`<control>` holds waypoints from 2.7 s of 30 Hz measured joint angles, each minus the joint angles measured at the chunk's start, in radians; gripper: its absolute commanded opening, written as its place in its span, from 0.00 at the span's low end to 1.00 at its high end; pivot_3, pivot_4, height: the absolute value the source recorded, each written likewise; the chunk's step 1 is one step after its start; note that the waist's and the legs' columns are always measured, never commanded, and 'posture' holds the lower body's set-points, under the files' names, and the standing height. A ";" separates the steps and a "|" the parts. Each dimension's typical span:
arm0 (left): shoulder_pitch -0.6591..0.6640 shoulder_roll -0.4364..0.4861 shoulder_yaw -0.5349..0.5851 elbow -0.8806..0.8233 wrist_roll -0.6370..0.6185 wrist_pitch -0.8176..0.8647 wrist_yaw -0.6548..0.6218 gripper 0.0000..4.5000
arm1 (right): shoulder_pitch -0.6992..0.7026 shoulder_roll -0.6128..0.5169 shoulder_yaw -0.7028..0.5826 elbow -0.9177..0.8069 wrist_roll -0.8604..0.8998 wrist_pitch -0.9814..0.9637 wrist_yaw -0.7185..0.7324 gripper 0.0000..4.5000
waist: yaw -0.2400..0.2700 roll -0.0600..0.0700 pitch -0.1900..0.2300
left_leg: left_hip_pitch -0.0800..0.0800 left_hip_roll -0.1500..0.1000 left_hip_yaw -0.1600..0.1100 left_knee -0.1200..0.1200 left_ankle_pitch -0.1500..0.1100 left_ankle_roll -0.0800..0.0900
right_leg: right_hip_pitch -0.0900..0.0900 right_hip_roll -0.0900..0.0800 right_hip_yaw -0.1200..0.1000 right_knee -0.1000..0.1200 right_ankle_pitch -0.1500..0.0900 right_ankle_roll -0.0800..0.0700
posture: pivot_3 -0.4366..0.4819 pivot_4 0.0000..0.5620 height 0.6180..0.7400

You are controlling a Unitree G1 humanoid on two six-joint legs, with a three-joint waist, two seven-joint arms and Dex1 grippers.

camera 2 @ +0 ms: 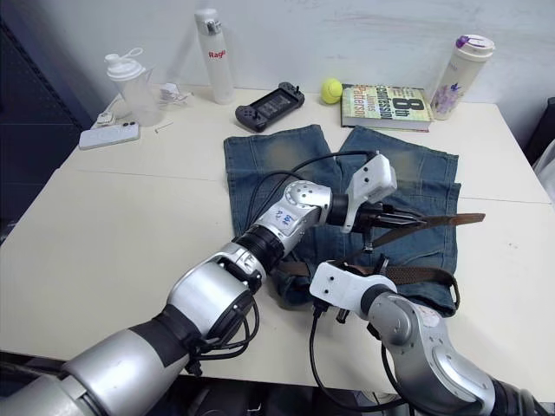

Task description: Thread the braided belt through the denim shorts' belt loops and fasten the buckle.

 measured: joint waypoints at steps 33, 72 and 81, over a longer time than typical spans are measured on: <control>0.813 0.692 0.098 -1.115 -0.104 0.257 0.015 0.00 | 0.043 0.225 -0.731 -0.024 0.510 0.120 0.187 0.30 | -0.028 0.007 0.004 | -0.001 0.000 -0.002 -0.004 0.002 -0.001 | -0.003 0.001 0.001 0.005 0.000 0.000 | 0.48 0.27 1.00; 0.605 0.705 -0.137 -1.007 0.105 0.152 -0.018 0.00 | 0.281 0.172 -0.339 0.016 0.113 -0.237 -0.048 0.78 | -0.005 0.007 0.005 | -0.001 0.000 -0.001 -0.005 0.003 -0.002 | -0.002 0.001 0.002 0.003 0.000 0.000 | 0.48 0.27 1.00; 0.580 0.684 -0.137 -1.005 0.115 0.164 -0.009 0.00 | 0.264 0.207 -0.318 -0.010 0.080 -0.117 -0.086 0.29 | -0.004 0.007 0.005 | -0.001 -0.001 -0.001 -0.004 0.003 -0.002 | -0.002 0.001 0.002 0.004 0.000 0.000 | 0.48 0.27 1.00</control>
